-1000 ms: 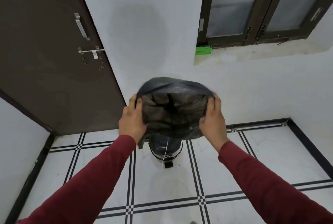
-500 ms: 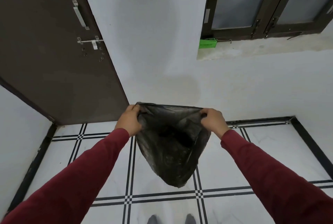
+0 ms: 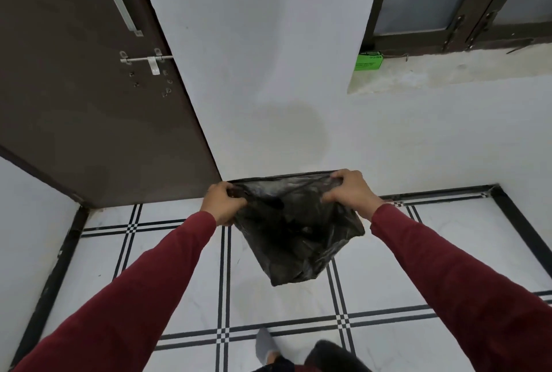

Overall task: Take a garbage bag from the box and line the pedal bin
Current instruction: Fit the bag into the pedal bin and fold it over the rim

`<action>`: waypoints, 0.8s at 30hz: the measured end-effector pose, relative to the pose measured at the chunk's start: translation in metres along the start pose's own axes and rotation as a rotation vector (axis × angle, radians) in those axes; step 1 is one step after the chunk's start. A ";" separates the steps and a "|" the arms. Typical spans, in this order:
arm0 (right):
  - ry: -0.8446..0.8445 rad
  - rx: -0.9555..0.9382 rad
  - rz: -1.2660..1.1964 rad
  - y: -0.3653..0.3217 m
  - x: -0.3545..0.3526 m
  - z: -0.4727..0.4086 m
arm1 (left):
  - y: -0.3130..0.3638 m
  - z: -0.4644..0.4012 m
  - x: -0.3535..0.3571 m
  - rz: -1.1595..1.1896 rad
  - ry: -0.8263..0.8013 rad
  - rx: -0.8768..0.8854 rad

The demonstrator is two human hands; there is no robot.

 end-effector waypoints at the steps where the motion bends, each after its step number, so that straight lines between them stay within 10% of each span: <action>1: 0.021 -0.035 0.188 0.002 0.005 -0.004 | -0.002 -0.006 0.000 -0.080 -0.006 0.046; 7: 0.096 -0.063 0.700 0.013 0.032 -0.021 | -0.018 -0.032 0.015 -0.507 -0.088 0.269; 24: 0.061 0.262 -0.062 0.052 0.050 -0.077 | -0.025 -0.090 0.039 -0.353 -0.269 0.240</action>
Point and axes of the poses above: each hand's wrist, its own z-axis away from the middle knuckle, its own x-axis out of the palm, y = z × x, the point moved 3 cm from there along -z, towards the middle knuckle, and after that the axes turned 2 degrees about -y, right-handed, at the moved point
